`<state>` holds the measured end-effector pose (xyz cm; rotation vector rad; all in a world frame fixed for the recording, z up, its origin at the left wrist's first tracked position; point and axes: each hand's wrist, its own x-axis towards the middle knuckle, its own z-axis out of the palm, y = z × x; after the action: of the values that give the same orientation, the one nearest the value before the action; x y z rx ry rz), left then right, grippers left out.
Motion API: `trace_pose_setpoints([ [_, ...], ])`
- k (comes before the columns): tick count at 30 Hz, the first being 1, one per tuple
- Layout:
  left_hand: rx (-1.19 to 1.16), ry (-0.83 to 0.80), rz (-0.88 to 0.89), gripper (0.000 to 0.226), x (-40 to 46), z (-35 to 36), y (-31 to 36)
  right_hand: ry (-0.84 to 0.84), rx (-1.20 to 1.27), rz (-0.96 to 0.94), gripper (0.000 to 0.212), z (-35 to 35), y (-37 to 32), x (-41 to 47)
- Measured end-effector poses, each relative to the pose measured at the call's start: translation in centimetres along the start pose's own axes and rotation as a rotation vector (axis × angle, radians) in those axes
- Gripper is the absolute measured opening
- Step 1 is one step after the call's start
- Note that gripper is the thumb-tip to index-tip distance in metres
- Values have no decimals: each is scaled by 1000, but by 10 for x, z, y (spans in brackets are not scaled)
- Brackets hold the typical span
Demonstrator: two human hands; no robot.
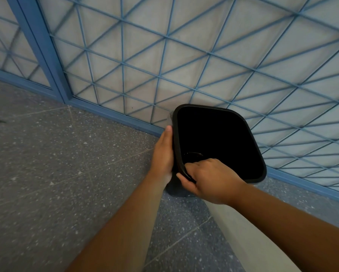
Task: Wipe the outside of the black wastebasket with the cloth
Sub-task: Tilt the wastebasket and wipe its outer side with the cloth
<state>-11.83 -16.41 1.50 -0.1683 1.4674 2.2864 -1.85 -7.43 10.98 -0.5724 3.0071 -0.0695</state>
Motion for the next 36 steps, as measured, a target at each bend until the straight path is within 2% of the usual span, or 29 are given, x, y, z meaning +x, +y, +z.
trace_pose_setpoints([
  [5,18,-27,-139,49,5,-2,5,-6,-8,5,35,-2,-2,3],
  [10,-33,-34,-42,41,-4,-3,-2,2,-20,0,35,-1,-1,3],
  [14,1,4,-122,45,-1,-5,2,8,-29,-6,38,0,-1,2],
  [18,-8,-11,-32,38,-5,-2,1,24,-22,-15,37,0,-1,3],
  [22,-20,29,-105,42,-5,1,7,14,-54,-16,38,-1,-1,2],
  [26,-12,24,-7,36,-8,2,3,-4,-45,-15,36,-2,-1,1],
  [30,-19,25,-91,42,-6,0,2,-21,-49,-10,37,-3,-2,1],
  [34,-21,-12,-21,36,-2,0,5,-37,-31,-8,42,-2,-1,0],
  [36,-3,-19,-66,38,-5,-2,4,-29,-28,-13,47,-2,0,-1],
])
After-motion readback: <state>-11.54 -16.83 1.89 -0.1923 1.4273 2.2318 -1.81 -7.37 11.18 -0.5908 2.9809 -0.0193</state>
